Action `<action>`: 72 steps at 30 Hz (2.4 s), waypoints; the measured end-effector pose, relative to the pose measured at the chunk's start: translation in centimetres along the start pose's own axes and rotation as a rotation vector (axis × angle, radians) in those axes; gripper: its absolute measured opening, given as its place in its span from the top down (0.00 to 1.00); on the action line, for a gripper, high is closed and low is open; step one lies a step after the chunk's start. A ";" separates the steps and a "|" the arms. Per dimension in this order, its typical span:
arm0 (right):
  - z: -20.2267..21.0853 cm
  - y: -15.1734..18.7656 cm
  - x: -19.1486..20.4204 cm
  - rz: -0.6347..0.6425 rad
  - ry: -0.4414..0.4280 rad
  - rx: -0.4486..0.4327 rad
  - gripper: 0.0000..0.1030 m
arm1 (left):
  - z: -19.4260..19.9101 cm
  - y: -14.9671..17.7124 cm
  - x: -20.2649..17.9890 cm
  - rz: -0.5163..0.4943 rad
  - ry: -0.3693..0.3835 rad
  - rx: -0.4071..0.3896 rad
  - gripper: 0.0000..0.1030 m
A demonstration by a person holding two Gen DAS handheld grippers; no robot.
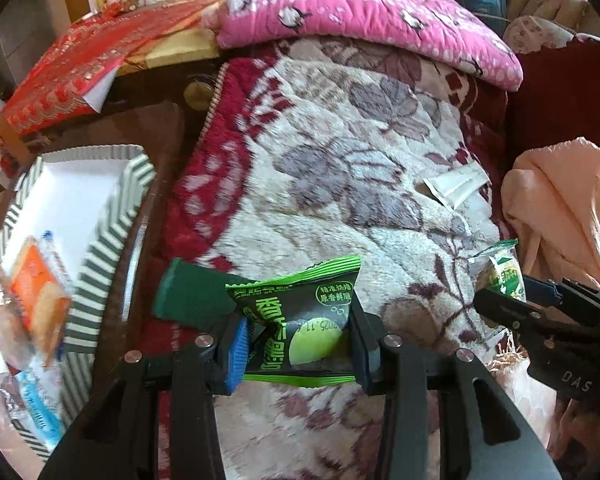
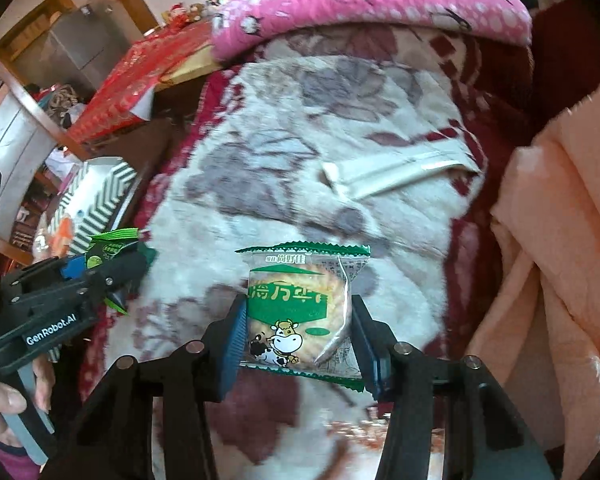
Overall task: Organize snacks
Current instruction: 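Carry the green-black packet and cookie packet over the white tray, then lower both packets into the tray and open both grippers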
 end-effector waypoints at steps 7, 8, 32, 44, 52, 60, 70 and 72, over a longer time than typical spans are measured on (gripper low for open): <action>0.6 -0.9 5.0 0.073 -0.045 -0.015 0.49 | 3.0 0.1 3.2 0.024 -0.048 -0.053 0.60; 0.5 -1.0 5.7 0.084 -0.051 -0.014 0.49 | 3.3 0.1 3.6 0.028 -0.052 -0.057 0.60; -3.0 -3.5 23.7 0.405 -0.175 0.047 0.49 | 8.5 2.7 18.7 0.256 -0.198 -0.110 0.60; -5.7 -4.3 30.4 0.513 -0.219 0.084 0.48 | 9.3 5.3 25.6 0.383 -0.258 -0.093 0.60; -7.7 -4.7 35.2 0.581 -0.239 0.099 0.48 | 8.6 6.0 27.1 0.405 -0.289 -0.082 0.60; -9.4 -5.4 36.7 0.550 -0.253 0.120 0.35 | 8.1 6.2 28.0 0.437 -0.293 -0.068 0.59; -6.5 -6.2 34.1 0.498 -0.255 0.060 0.23 | 9.2 5.9 27.2 0.452 -0.295 -0.096 0.28; -5.8 -6.3 33.2 0.487 -0.249 0.050 0.22 | 9.5 5.8 26.8 0.448 -0.295 -0.104 0.27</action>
Point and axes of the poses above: each gripper's, at about its wrist camera, not at the fingertips, and z roughly against the way its jaws point, x to its left, y to its underside, the point moved 3 cm from there along -z, roughly the way its jaws point, and after that the axes turned 4 degrees about y, right-handed, at the moved point
